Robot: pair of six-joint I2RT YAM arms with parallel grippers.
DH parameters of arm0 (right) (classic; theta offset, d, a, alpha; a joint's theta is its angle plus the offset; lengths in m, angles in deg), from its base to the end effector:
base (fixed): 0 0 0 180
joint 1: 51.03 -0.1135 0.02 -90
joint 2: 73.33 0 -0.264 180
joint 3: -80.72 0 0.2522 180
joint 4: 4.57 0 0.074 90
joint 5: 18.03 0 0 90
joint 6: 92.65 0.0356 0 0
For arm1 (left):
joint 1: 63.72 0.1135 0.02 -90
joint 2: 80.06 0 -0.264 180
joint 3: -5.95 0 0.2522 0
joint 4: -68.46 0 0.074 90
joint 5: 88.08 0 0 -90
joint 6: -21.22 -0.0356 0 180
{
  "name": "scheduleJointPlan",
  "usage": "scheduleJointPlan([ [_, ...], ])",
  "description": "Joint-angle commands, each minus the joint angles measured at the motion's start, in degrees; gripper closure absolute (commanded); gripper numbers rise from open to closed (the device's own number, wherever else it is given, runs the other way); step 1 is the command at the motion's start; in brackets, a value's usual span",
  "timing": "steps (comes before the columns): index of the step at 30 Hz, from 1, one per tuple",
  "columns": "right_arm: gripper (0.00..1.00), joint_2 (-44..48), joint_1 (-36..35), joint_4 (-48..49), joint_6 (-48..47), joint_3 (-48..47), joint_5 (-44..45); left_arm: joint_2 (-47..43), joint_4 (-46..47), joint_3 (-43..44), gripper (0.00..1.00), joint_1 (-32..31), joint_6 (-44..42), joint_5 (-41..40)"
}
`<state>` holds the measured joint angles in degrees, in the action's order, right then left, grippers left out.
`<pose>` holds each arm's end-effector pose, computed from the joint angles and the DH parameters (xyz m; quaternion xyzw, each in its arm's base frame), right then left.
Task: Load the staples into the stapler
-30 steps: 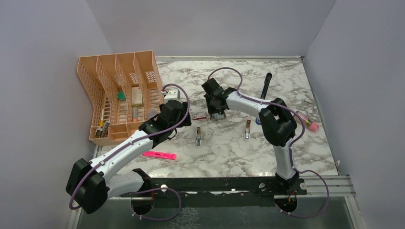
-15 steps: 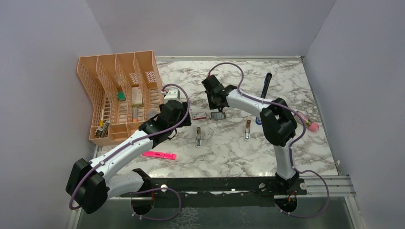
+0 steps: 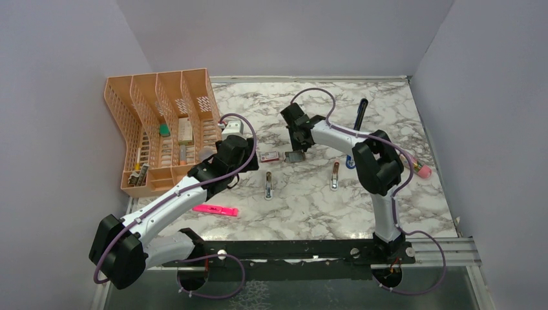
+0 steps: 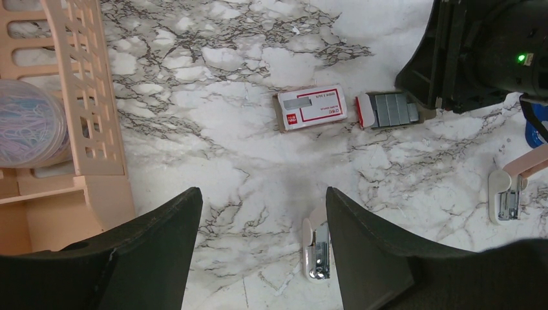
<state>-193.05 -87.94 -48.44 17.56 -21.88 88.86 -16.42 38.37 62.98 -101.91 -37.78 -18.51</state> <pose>0.3615 0.2586 0.1740 -0.1027 0.9528 -0.0064 0.2856 0.1958 -0.1382 0.2569 -0.0242 0.8829 -0.1202 0.4534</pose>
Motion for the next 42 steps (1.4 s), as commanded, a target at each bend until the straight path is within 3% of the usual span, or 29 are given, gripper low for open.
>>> scheduleJointPlan([
  [1, 0.74, -0.14, -0.18, -3.12, -2.09, 2.67, -3.25, -1.28, 0.45, -0.02, 0.29, 0.34, -0.15, -0.86],
  [13, 0.74, 7.38, -0.18, -3.82, -2.94, 8.69, -14.14, -1.63, 0.47, -0.20, 0.29, 0.37, -0.06, -0.58],
  [21, 0.71, 10.68, -0.75, -0.96, -2.85, 8.10, -8.65, -1.81, 0.43, -0.28, 0.29, 0.36, 0.02, -0.65],
  [30, 0.85, 8.69, -4.19, 1.24, -4.62, 5.92, -11.94, -1.56, 0.43, -0.29, 0.29, 0.33, 0.02, -0.93],
  [42, 0.74, 4.87, -4.23, 3.90, -3.00, 5.04, -9.04, -1.27, 0.43, -0.25, 0.29, 0.36, -0.07, -1.27],
])
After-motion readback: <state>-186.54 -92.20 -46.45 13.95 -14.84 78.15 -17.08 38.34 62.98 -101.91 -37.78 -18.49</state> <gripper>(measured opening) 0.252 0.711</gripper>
